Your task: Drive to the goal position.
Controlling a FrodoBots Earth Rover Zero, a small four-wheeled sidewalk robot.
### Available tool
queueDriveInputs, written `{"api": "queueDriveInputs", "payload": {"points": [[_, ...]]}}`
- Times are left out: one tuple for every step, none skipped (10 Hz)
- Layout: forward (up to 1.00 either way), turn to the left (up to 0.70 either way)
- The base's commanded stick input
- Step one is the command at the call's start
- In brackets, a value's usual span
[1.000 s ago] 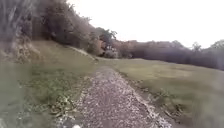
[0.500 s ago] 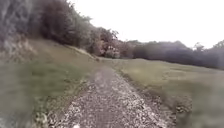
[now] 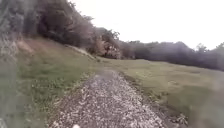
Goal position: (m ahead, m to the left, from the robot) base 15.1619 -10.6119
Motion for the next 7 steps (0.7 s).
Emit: {"api": "queueDriveInputs", "payload": {"points": [[1.0, 0.0], [1.0, 0.0], [1.0, 0.0], [1.0, 0.0], [1.0, 0.0], [1.0, 0.0], [1.0, 0.0]]}}
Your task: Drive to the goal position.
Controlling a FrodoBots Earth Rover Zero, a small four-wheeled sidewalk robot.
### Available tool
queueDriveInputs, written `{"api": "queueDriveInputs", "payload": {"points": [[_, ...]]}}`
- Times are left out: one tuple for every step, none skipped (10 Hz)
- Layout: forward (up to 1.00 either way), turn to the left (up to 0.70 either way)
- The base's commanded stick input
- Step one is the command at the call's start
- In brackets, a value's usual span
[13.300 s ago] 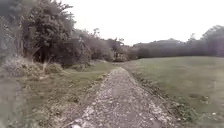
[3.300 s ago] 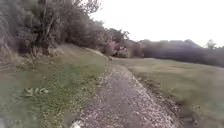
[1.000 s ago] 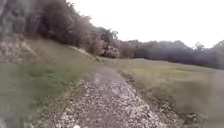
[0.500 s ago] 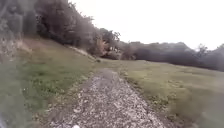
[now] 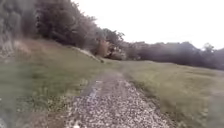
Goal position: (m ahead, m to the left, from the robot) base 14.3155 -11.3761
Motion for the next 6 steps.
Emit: {"api": "queueDriveInputs", "payload": {"points": [[1.0, 0.0], [1.0, 0.0], [1.0, 0.0], [1.0, 0.0], [1.0, 0.0], [1.0, 0.0]]}}
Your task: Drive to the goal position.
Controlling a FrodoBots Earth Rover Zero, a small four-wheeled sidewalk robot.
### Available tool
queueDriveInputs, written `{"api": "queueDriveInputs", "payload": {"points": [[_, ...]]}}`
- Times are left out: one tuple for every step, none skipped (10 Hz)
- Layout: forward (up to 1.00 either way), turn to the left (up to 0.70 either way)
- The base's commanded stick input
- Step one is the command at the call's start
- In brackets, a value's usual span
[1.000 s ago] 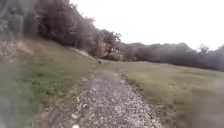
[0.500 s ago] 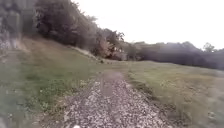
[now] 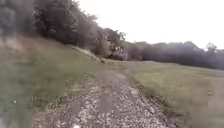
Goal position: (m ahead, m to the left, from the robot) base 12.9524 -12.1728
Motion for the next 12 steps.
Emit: {"api": "queueDriveInputs", "payload": {"points": [[1.0, 0.0], [1.0, -0.02], [1.0, -0.03], [1.0, -0.03], [1.0, -0.05], [1.0, -0.07], [1.0, -0.09], [1.0, -0.13], [1.0, -0.28], [1.0, 0.0], [1.0, 0.0], [1.0, 0.0]]}}
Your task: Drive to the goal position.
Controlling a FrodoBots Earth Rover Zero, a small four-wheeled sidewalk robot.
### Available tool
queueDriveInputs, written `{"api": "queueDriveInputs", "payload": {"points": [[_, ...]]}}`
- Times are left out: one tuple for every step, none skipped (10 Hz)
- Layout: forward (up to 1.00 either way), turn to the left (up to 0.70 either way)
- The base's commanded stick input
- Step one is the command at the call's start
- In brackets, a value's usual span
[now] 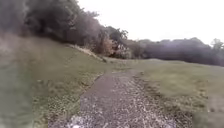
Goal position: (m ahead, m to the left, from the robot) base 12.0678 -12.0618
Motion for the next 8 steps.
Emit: {"api": "queueDriveInputs", "payload": {"points": [[1.0, 0.0], [1.0, 0.0], [1.0, 0.0], [1.0, 0.0], [1.0, 0.0], [1.0, 0.0], [1.0, -0.33], [1.0, -0.35]]}}
